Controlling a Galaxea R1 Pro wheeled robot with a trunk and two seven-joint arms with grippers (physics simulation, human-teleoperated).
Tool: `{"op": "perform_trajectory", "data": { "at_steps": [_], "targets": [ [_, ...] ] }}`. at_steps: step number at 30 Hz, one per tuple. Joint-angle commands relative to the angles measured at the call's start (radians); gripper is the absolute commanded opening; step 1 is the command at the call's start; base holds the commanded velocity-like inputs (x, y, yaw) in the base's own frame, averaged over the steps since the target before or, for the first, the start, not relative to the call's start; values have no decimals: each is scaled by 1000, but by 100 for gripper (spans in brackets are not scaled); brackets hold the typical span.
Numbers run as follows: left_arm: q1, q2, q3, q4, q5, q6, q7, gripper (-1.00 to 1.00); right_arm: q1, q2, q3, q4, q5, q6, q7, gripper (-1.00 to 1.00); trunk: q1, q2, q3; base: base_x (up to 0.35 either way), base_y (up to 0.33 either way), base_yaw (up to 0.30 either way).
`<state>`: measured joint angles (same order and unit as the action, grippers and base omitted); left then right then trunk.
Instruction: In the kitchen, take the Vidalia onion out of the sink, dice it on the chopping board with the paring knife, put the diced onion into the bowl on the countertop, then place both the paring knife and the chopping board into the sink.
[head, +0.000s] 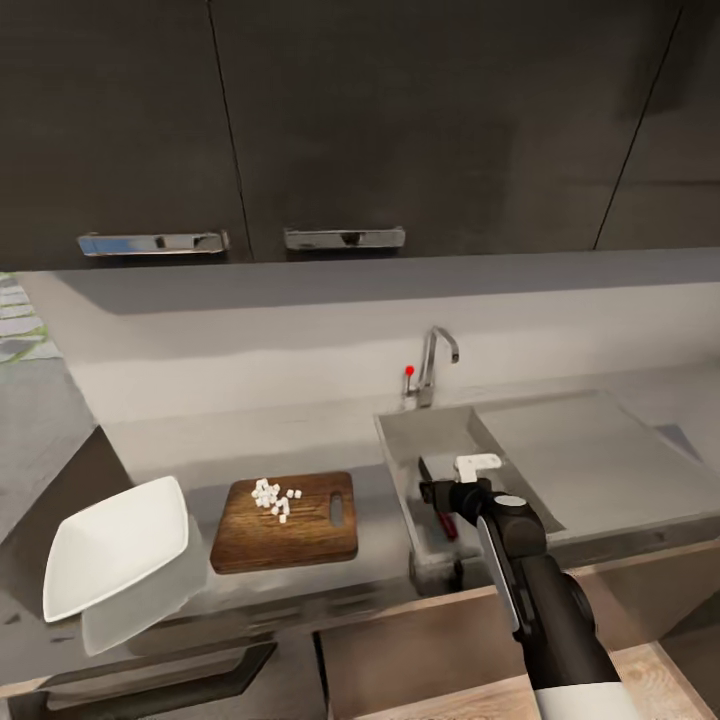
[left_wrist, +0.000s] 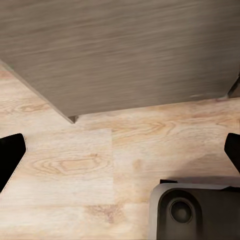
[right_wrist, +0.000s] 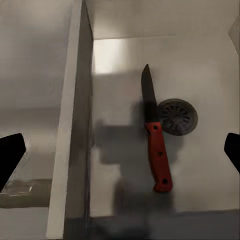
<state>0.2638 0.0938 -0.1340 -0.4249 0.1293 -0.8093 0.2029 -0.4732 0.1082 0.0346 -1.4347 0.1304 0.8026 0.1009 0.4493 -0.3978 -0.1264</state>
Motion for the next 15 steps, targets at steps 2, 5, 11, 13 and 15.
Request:
{"op": "perform_trajectory", "data": {
  "at_steps": [2,5,11,13,15],
  "targets": [
    [0,1,-9,-2,10,-1,3,100,-1,1,-1,0,11,6,10,100,1,-2,-2,-9,304,0],
    [0,1,-8,-2,10,-1,3,100,-1,2,-1,1,12,6,10,100,1,-2,-2,-3,305,0],
    [0,1,-9,-2,10,-2,3,100,-1,2,-1,3,12,6,10,100,1,-2,-2,0,306,0],
    [0,1,-9,-2,10,-2,3,100,-1,2,-1,3,12,6,9,100,1,-2,-2,0,306,0],
    [0,1,-9,-2,10,-2,3,100,0,2,-1,4,12,6,8,100,1,-2,-2,0,306,0]
  ]
}}
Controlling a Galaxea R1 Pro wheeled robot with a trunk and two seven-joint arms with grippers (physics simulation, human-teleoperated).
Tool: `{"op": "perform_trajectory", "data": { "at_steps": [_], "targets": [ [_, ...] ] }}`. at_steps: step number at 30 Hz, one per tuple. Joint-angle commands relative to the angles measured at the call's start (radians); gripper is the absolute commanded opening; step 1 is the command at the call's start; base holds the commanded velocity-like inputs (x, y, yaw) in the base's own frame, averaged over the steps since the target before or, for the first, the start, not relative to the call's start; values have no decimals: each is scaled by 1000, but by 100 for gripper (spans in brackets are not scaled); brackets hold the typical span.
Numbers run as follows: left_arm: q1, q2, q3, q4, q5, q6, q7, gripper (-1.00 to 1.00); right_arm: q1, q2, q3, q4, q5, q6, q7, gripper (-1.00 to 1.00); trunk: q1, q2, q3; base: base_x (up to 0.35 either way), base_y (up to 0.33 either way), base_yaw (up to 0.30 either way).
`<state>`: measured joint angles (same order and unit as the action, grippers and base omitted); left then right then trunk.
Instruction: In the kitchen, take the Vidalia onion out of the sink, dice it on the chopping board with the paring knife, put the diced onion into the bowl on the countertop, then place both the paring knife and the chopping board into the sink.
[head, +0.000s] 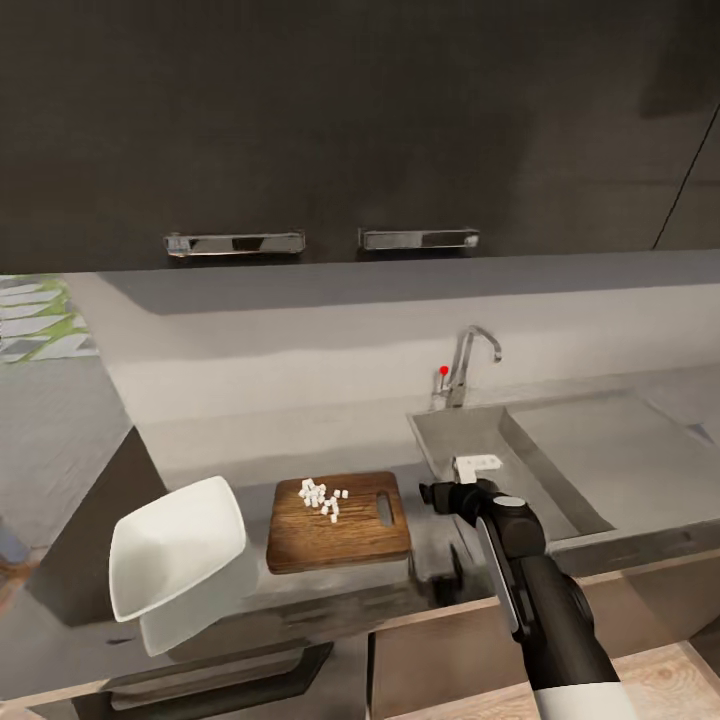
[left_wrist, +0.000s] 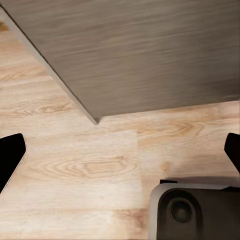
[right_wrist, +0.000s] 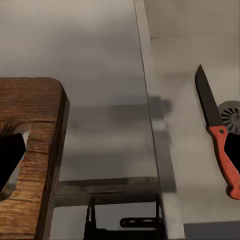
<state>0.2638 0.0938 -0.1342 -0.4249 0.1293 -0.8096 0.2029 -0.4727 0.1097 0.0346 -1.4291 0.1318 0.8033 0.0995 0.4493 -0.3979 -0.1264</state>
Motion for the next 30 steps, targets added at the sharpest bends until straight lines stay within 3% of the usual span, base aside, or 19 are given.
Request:
{"op": "perform_trajectory", "data": {
  "at_steps": [1,12,30],
  "targets": [
    [0,1,-9,-2,10,-1,3,100,-1,1,-1,-1,11,5,10,100,1,-2,-2,0,306,0],
    [0,0,-8,-2,10,0,3,100,-1,3,-1,13,11,5,9,100,1,-2,-2,0,159,0],
    [0,0,-8,-2,10,0,3,100,0,5,-2,44,11,3,10,100,1,-2,-15,9,-7,0]
  ]
}}
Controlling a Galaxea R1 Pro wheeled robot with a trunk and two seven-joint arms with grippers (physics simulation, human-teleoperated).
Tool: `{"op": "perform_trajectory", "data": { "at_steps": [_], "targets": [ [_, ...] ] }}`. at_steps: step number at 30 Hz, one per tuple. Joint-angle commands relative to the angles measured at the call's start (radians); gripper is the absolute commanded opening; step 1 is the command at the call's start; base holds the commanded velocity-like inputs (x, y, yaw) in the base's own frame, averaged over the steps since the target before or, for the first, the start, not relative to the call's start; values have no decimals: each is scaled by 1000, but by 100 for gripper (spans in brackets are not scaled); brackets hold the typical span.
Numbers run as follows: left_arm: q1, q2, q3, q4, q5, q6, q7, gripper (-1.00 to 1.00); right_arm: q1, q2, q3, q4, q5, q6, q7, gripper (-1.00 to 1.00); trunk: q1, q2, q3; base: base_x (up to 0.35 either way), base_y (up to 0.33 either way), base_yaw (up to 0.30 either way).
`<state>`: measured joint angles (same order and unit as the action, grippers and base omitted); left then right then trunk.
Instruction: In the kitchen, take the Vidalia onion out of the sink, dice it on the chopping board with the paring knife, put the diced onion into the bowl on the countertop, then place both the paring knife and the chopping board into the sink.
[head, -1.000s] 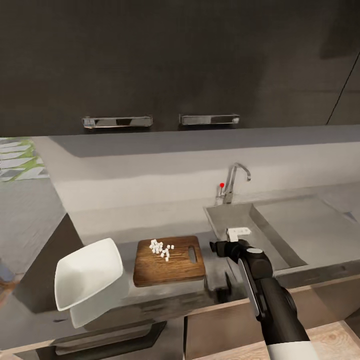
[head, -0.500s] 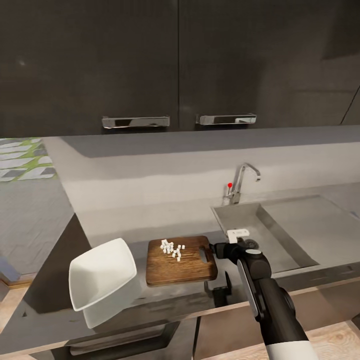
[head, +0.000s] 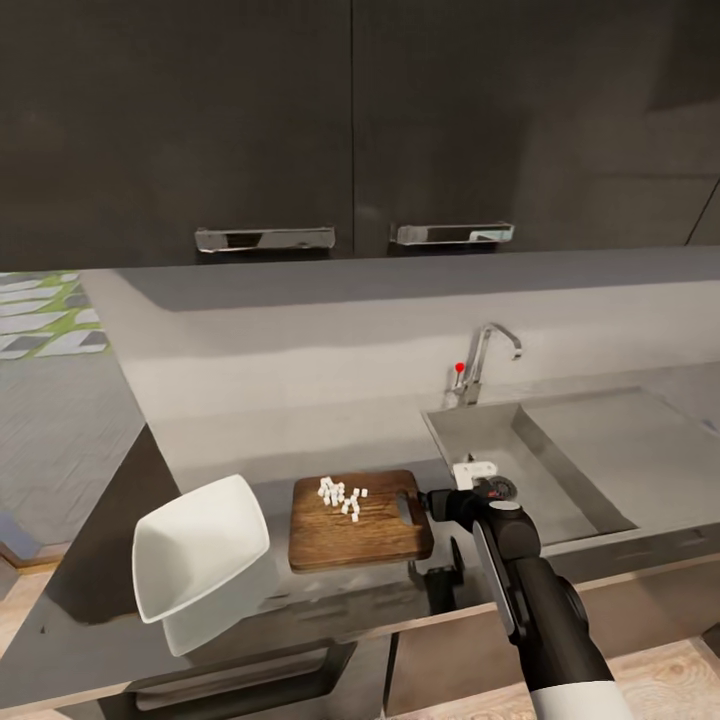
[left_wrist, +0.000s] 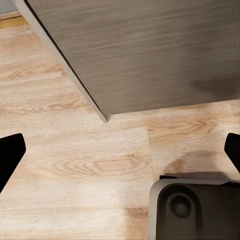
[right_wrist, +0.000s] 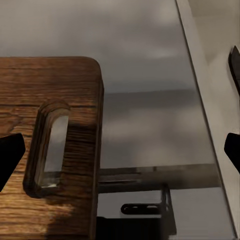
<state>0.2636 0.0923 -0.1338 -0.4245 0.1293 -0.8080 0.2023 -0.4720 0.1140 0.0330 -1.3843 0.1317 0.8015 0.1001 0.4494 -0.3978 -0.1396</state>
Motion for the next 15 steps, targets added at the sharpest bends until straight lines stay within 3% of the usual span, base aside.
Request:
{"op": "perform_trajectory", "data": {
  "at_steps": [1,10,15],
  "targets": [
    [0,1,-9,-2,10,-2,3,100,-1,1,-1,8,11,4,10,100,1,-2,-3,16,-24,0],
    [0,1,-9,-2,10,-1,3,100,-1,3,-1,17,11,4,10,100,1,-2,-16,5,-5,0],
    [0,1,-8,-2,10,0,3,100,-1,2,-1,18,11,4,10,100,1,-2,-24,102,-68,0]
  ]
}}
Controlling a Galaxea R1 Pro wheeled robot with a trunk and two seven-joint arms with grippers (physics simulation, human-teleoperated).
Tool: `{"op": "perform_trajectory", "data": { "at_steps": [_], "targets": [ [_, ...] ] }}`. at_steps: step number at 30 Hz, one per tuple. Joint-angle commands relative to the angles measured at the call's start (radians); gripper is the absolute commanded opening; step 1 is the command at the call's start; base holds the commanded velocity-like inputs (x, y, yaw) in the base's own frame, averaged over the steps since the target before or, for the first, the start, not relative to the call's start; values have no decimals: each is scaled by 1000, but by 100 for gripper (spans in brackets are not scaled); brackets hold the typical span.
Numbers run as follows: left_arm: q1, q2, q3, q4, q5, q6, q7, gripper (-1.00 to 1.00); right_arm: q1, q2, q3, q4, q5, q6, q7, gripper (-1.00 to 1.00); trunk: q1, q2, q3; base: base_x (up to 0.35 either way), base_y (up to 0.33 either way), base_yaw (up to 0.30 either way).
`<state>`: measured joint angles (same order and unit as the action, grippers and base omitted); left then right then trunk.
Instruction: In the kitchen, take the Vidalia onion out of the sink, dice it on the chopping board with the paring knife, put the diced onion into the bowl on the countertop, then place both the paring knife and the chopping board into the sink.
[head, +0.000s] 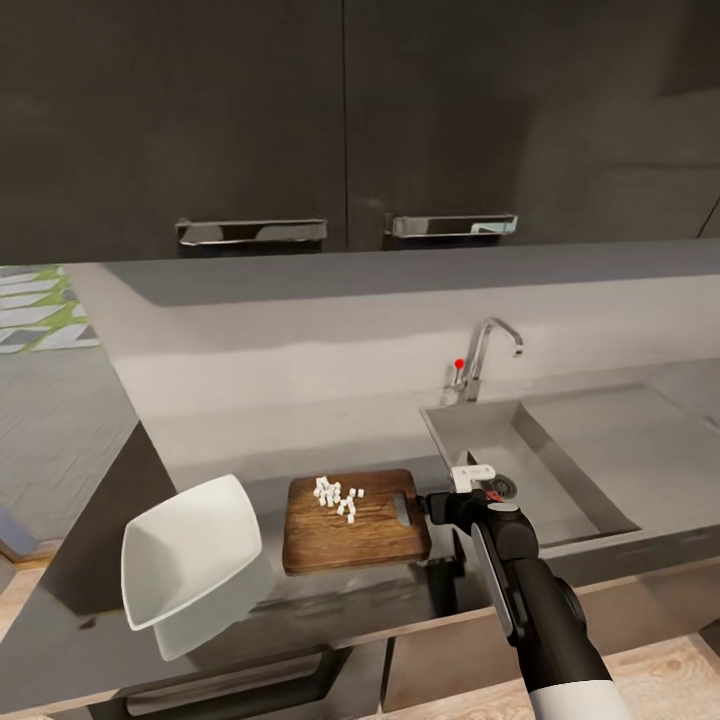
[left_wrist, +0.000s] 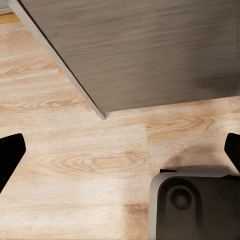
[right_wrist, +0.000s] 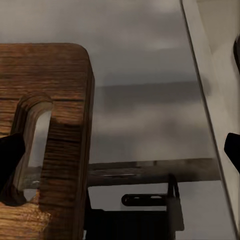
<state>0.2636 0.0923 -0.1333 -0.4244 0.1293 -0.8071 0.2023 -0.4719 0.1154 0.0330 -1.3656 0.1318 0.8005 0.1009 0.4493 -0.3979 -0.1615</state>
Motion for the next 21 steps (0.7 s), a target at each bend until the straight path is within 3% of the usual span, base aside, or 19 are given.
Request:
{"op": "perform_trajectory", "data": {
  "at_steps": [1,11,21],
  "targets": [
    [0,1,-9,-2,10,-1,3,100,-1,0,-1,-1,11,5,10,100,1,-2,-3,32,-24,0],
    [0,1,-9,-1,10,-1,3,100,-1,1,-1,-1,11,5,10,100,1,-2,-19,4,0,0],
    [0,1,-9,-1,10,-1,2,100,-1,1,-1,-1,11,5,10,100,1,-2,-34,0,94,0]
  ]
}}
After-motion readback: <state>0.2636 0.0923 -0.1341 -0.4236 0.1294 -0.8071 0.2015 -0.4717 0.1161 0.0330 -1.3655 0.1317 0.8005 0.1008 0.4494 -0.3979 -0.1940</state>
